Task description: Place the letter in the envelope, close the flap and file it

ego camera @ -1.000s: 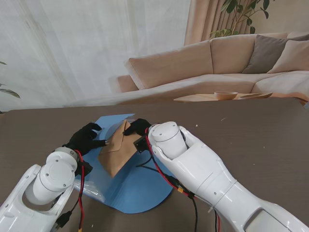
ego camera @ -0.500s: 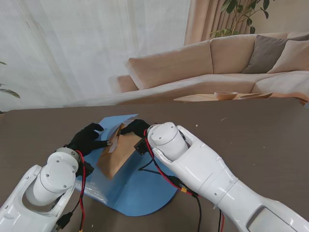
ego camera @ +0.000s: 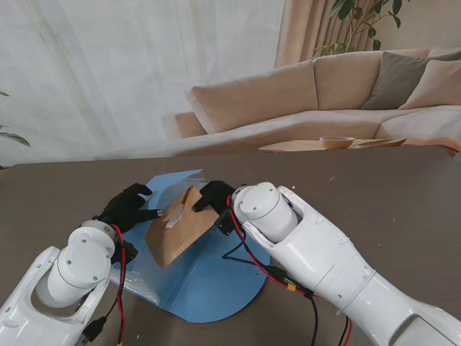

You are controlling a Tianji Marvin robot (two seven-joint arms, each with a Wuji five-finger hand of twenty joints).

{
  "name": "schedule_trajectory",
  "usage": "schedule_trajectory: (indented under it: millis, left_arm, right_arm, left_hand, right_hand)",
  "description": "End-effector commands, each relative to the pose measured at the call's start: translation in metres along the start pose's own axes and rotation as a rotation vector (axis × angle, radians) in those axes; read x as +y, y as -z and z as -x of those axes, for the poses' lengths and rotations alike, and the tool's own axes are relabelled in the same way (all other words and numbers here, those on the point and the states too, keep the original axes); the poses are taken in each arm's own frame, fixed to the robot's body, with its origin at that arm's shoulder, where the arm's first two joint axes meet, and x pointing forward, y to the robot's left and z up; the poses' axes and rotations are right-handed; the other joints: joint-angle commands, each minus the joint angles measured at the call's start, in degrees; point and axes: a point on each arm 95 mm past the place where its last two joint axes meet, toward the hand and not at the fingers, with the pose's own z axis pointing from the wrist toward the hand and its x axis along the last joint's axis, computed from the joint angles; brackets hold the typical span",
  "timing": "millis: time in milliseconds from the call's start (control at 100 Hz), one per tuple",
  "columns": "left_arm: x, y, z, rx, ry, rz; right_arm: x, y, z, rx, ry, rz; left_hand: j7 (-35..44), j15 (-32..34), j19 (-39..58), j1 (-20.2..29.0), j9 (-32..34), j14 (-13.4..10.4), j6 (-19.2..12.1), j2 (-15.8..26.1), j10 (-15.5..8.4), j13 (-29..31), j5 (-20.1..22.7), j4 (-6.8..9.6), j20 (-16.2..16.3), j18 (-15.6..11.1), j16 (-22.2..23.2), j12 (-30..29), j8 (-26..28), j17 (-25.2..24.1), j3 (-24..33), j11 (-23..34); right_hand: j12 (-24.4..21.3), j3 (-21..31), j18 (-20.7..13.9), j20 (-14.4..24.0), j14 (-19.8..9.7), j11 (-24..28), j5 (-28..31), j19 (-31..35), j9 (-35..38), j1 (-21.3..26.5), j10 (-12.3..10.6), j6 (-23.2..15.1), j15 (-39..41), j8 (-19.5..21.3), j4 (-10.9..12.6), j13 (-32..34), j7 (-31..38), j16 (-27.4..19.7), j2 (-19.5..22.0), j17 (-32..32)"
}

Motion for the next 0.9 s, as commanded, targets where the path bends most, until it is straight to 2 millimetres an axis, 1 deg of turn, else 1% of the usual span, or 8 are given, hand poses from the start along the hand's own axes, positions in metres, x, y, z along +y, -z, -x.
schedule_trajectory:
  millis: [0, 300, 630, 680, 740, 800, 850, 890]
  left_arm:
    - [0.002, 0.003, -0.005, 0.012, 0.005, 0.015]
    - [0.008, 0.008, -0.009, 0.024, 0.012, 0.040]
    - [0.011, 0.011, -0.011, 0.030, 0.012, 0.057]
    - [0.011, 0.011, -0.011, 0.029, 0.012, 0.058]
    - [0.011, 0.011, -0.011, 0.029, 0.012, 0.059]
    - [0.011, 0.011, -0.011, 0.029, 0.011, 0.058]
    - [0.011, 0.010, -0.010, 0.028, 0.010, 0.056]
    - [0.011, 0.010, -0.010, 0.027, 0.010, 0.053]
  right_arm:
    - [-0.004, -0.003, -0.001, -0.005, -0.022, -0.021]
    - [-0.007, -0.018, -0.008, -0.013, -0.094, -0.009]
    - [-0.014, -0.033, -0.018, 0.000, -0.131, 0.017]
    - [-0.015, -0.034, -0.018, 0.001, -0.125, 0.012]
    - [-0.015, -0.034, -0.018, 0.003, -0.120, 0.008]
    - [-0.015, -0.031, -0.017, 0.005, -0.109, -0.007]
    - [-0.014, -0.029, -0.017, 0.007, -0.102, -0.007]
    - [-0.014, -0.026, -0.016, 0.009, -0.090, -0.008]
  left_hand:
    - [1.41, -0.92, 0.08, 8.96, 5.96, 1.79, 0.12, 10.89, -10.24, 0.73, 0.09, 3.03, 1.07, 0.40, 1.15, 3.67, 0.37, -0.08, 7.33, 13.30]
    - [1.39, -0.99, 0.13, 8.96, 6.03, 1.90, 0.16, 10.77, -10.17, 0.74, 0.14, 3.03, 1.10, 0.51, 1.27, 3.62, 0.31, -0.09, 7.41, 13.33]
    - [1.37, -1.01, 0.19, 8.96, 6.06, 1.94, 0.19, 10.73, -10.13, 0.81, 0.20, 3.06, 1.11, 0.59, 1.33, 3.60, 0.27, -0.14, 7.49, 13.37]
    - [1.34, -1.06, 0.20, 8.96, 6.02, 1.88, 0.20, 10.86, -10.17, 0.72, 0.15, 3.01, 1.11, 0.52, 1.32, 3.61, 0.25, -0.14, 7.42, 13.36]
    - [1.35, -1.03, 0.22, 8.96, 6.03, 1.89, 0.17, 10.78, -10.14, 0.78, 0.15, 3.04, 1.11, 0.54, 1.35, 3.63, 0.26, -0.12, 7.47, 13.37]
    - [1.35, -1.04, 0.25, 8.96, 6.02, 1.87, 0.15, 10.84, -10.20, 0.78, 0.13, 3.02, 1.11, 0.49, 1.35, 3.62, 0.27, -0.08, 7.42, 13.36]
    - [1.36, -1.04, 0.24, 8.96, 6.00, 1.88, 0.18, 10.81, -10.19, 0.80, 0.15, 3.04, 1.10, 0.49, 1.35, 3.64, 0.27, -0.11, 7.44, 13.36]
    - [1.36, -1.05, 0.23, 8.96, 6.01, 1.91, 0.15, 10.84, -10.16, 0.78, 0.14, 3.03, 1.10, 0.58, 1.35, 3.64, 0.27, -0.13, 7.43, 13.37]
  right_hand:
    - [-0.10, 1.09, -2.50, -0.27, -1.26, 2.01, 0.76, 3.83, 2.77, 2.84, -1.52, -1.88, 2.53, -1.10, -2.11, 3.39, 3.31, 1.56, -1.77, 3.33]
    - [0.22, 1.47, -2.36, -1.87, -1.55, 1.24, 2.94, 3.78, 5.21, 3.24, -0.94, -1.13, 6.75, -1.11, -3.71, 3.54, 4.76, 3.76, -2.59, 8.43]
    - [-0.56, 1.77, -2.25, -2.59, -1.72, 0.46, 3.34, 3.18, 5.93, 3.14, -0.96, -1.03, 6.80, -0.86, -4.20, 3.38, 5.27, 3.58, -2.97, 9.54]
    - [-2.01, 1.42, -2.21, -3.04, -1.90, -0.74, 2.85, 2.53, 5.97, 2.44, -1.10, -0.73, 4.56, -1.30, -4.33, 3.45, 4.83, 2.24, -2.73, 9.26]
    - [-2.97, 0.42, -1.43, -3.36, -0.91, -1.92, 1.66, 1.46, 4.60, -0.94, -0.14, 0.43, 1.41, -2.43, -4.12, 3.31, 3.83, 0.35, -2.75, 7.95]
    - [-0.51, -0.07, -0.78, -2.79, 0.16, -3.80, 2.13, 0.26, 1.88, -7.48, 1.11, 1.52, -2.88, -1.62, -2.91, 3.13, -1.57, -1.79, -1.35, 5.57]
    - [-0.04, -0.49, 0.02, -2.20, 1.02, -4.94, 2.96, -0.18, 0.40, -10.64, 2.20, 2.31, -4.86, 0.28, -1.36, 2.82, -6.22, -2.15, -0.12, 4.05]
    - [0.27, -1.57, 0.05, -1.55, 1.23, -5.57, 3.62, -0.68, -0.86, -13.14, 2.63, 2.70, -6.03, 6.62, 1.46, 2.19, -11.68, -1.67, 1.47, 3.06]
